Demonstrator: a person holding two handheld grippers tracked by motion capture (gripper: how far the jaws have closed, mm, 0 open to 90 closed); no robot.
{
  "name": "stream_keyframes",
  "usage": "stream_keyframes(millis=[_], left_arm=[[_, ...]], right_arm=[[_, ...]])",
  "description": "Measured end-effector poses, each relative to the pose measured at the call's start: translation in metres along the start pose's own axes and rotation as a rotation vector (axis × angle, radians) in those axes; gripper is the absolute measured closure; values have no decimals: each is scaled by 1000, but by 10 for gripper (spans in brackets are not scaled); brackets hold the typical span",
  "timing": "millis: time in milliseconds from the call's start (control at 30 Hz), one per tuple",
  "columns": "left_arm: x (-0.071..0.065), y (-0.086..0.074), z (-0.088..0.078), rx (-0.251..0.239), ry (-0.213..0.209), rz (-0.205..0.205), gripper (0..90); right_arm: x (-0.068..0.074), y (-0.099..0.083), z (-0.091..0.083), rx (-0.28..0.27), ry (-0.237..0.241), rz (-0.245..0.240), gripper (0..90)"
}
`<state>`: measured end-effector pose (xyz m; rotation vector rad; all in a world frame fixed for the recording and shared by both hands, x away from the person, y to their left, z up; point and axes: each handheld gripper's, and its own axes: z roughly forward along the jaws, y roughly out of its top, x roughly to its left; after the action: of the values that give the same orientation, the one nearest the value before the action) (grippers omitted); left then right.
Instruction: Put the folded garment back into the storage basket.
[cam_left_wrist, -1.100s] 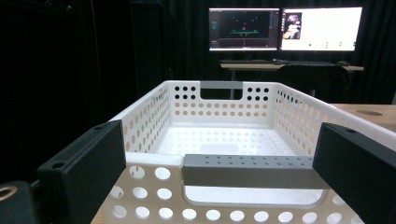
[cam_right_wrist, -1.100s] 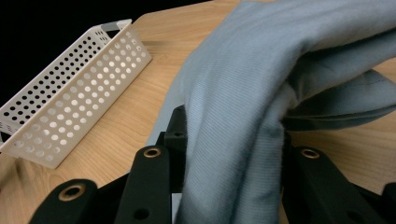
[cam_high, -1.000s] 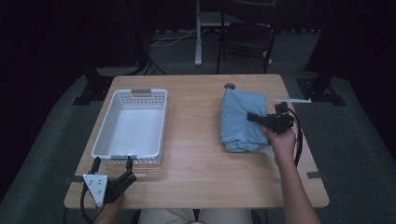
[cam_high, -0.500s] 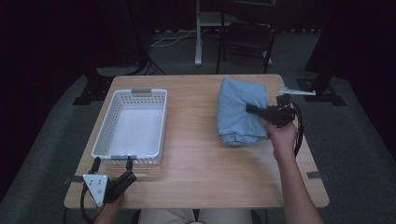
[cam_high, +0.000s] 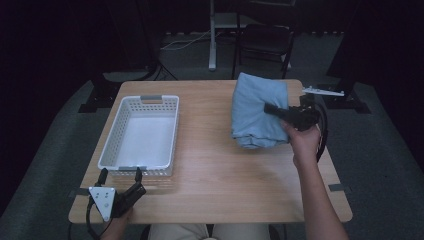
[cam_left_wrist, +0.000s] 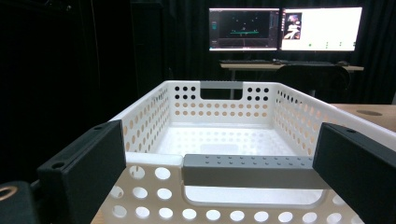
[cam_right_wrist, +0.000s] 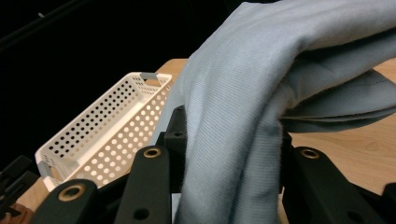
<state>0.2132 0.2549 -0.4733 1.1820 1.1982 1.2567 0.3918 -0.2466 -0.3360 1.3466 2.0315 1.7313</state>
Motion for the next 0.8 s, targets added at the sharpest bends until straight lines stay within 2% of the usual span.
stream_keyframes(millis=[267,433,800], left_arm=[[0,0,0,0,0,0,39],[0,0,0,-1,0,-1,39],[0,0,0,-1,0,0,39]], right_arm=[[2,0,6,-13,14,22,646],[8,2,11,-5,6,11,646],[19,6,26,-6,27,11,646]])
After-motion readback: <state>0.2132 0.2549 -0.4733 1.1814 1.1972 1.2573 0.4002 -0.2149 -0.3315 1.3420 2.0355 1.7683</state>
